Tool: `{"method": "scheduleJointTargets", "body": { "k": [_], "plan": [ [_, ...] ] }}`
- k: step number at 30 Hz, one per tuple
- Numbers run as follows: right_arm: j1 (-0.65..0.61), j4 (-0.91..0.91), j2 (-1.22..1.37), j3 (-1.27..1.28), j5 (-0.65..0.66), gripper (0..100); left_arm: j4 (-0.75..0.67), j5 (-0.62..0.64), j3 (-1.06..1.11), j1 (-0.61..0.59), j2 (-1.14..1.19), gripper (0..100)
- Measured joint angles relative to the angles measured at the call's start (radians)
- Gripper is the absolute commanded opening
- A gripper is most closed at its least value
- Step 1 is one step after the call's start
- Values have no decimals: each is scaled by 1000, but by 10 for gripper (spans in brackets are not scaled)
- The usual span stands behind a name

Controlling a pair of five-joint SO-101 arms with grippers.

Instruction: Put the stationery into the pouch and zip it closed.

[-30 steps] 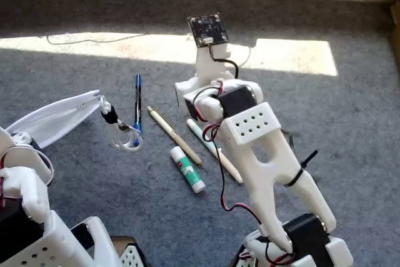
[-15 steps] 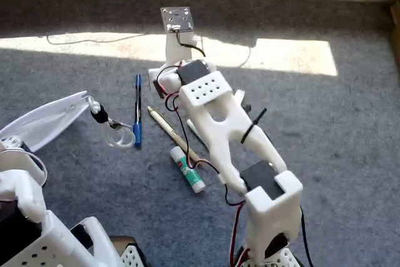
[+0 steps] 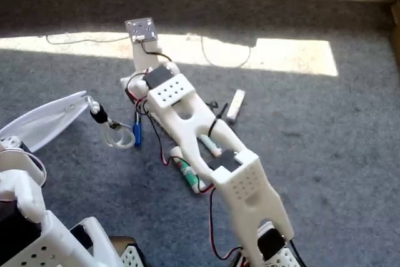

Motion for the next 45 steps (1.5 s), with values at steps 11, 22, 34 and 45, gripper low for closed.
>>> {"method": "scheduleJointTargets", "body": {
  "k": [11, 22, 34, 45],
  "plan": [
    [-21, 0, 296, -342, 0, 170, 0, 0, 0, 0, 0, 11],
    [-21, 3, 471, -555, 0, 170, 0, 0, 0, 0, 0, 11],
    [-18, 104, 473, -559, 28, 5, 0, 0, 0, 0, 0, 11],
    [-20, 210, 471, -572, 72, 5, 0, 0, 0, 0, 0, 11]
  ]
}}
